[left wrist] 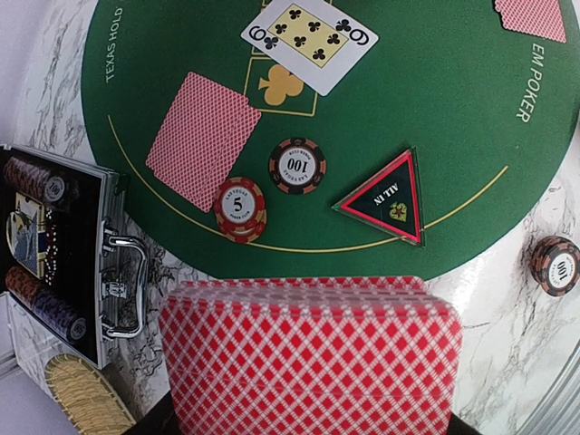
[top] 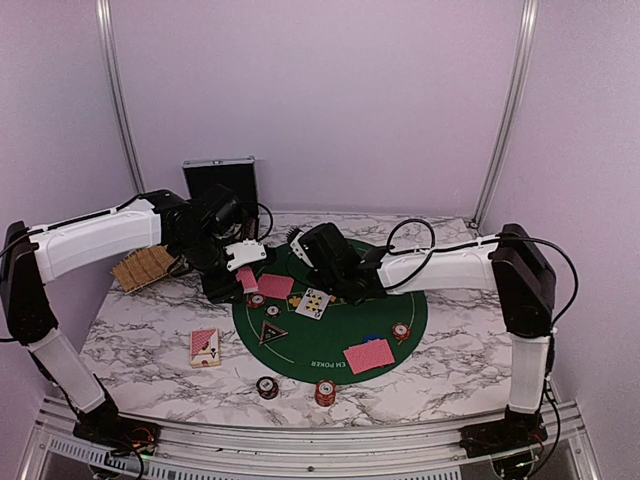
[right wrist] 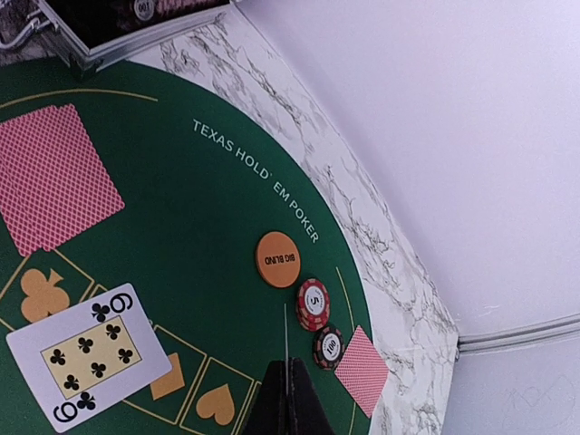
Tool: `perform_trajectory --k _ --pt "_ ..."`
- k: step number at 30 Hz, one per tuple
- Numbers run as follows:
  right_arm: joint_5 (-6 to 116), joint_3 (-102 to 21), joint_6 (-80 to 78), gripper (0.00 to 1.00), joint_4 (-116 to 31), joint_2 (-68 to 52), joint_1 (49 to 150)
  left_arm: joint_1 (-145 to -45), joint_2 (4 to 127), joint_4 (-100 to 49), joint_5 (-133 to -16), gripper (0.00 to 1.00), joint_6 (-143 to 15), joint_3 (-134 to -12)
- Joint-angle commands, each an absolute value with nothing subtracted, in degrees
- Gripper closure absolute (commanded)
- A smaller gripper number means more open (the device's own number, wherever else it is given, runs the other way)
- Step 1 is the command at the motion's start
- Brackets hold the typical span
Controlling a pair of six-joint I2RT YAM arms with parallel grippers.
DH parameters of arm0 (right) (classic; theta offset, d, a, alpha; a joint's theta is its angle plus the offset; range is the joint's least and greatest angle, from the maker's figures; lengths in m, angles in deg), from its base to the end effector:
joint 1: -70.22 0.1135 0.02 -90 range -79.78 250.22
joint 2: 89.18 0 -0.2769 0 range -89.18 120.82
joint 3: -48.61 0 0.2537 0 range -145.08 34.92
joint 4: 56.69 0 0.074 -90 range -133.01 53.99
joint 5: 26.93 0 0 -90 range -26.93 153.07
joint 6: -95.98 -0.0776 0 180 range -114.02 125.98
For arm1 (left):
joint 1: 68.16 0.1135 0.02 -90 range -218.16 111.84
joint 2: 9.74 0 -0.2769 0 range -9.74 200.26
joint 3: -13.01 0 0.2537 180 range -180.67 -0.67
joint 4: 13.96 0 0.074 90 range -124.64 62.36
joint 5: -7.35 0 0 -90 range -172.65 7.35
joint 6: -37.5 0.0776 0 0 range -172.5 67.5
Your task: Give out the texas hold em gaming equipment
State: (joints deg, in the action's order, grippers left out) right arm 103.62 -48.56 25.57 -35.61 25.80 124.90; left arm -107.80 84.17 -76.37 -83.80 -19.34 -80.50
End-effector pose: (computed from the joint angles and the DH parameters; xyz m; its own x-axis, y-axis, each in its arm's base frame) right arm 0.3198 0.3641 0.2034 -0.2322 -0.7683 -0.5964 -0.4302 0.6311 -0.6455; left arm 0.2796 -0.2296 0.2532 -0.2284 0.8994 -0.3728 0.9027 0.3390 0.2649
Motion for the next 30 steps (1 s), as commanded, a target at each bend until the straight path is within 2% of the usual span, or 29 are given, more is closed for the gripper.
perform_trajectory --k 1,14,28,30 --pt "105.59 -47.14 29.86 1.00 -40.96 25.79 125.57 -107.23 81.96 -76.66 -83.35 1.00 -20.10 -79.72" --pt "95.55 -41.98 26.20 1.00 -42.41 27.92 127.18 -107.09 81.35 -76.72 -83.35 1.00 -20.01 -79.50" --pt "92.93 -39.94 25.18 1.00 -43.50 30.04 128.69 -106.92 81.32 -76.67 -83.44 1.00 -19.95 -79.59" --pt "91.45 -39.91 24.30 0.94 -43.19 30.09 128.63 -106.92 81.31 -76.68 -83.35 1.00 -19.90 -79.58"
